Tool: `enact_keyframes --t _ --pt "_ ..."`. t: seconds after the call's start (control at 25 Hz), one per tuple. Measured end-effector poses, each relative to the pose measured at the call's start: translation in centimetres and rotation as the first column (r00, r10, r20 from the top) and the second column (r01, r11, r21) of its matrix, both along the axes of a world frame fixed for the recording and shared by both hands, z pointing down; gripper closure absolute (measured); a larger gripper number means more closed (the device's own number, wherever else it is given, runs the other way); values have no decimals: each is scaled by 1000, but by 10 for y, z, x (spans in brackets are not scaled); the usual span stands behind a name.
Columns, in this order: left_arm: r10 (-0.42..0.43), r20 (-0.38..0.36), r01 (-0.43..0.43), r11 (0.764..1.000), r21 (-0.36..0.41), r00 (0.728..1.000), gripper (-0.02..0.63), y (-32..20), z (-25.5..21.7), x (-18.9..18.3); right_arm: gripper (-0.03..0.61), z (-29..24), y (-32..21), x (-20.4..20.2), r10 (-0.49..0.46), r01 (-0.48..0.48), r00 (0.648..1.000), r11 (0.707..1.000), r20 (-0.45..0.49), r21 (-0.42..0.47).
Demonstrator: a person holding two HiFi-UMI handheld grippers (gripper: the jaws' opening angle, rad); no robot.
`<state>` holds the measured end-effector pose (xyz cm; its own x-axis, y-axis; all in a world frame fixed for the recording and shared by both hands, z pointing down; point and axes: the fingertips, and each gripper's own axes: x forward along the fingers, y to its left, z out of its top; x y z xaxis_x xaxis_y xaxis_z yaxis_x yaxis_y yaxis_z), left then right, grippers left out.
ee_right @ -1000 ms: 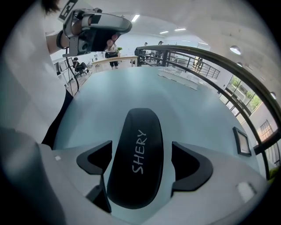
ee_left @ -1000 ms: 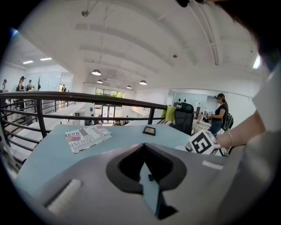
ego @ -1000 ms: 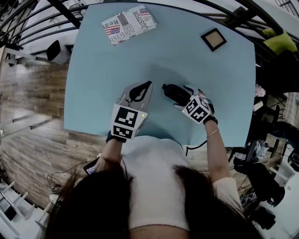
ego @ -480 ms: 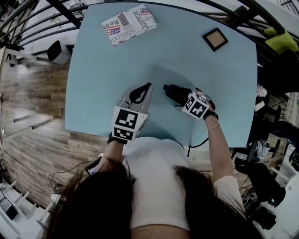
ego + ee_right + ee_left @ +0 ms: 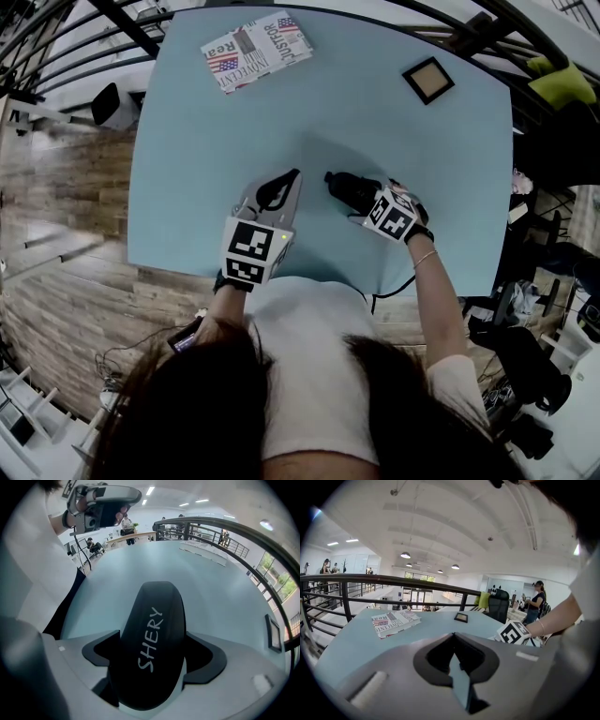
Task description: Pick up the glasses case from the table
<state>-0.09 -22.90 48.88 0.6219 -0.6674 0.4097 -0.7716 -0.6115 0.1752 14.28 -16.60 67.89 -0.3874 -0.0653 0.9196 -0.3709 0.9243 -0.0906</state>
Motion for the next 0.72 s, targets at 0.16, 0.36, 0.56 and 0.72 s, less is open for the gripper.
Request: enact_keyframes --t 0.16,0.36,0.56,0.72 --pt "-2 -1 2 1000 -2 1000 557 1 0 -1 183 -1 1 1 11 -11 1000 1000 22 19" --pt "2 -6 -2 1000 3 1000 557 1 -1 -1 186 -1 0 0 13 -13 1000 1000 9 16" --pt "3 -12 -2 1000 10 1000 557 2 -4 0 202 -2 0 1 16 -16 1000 1000 -1 10" --pt "3 -12 -3 1000 15 1000 557 1 -6 -3 215 -2 2 -1 19 -19 1000 1000 7 13"
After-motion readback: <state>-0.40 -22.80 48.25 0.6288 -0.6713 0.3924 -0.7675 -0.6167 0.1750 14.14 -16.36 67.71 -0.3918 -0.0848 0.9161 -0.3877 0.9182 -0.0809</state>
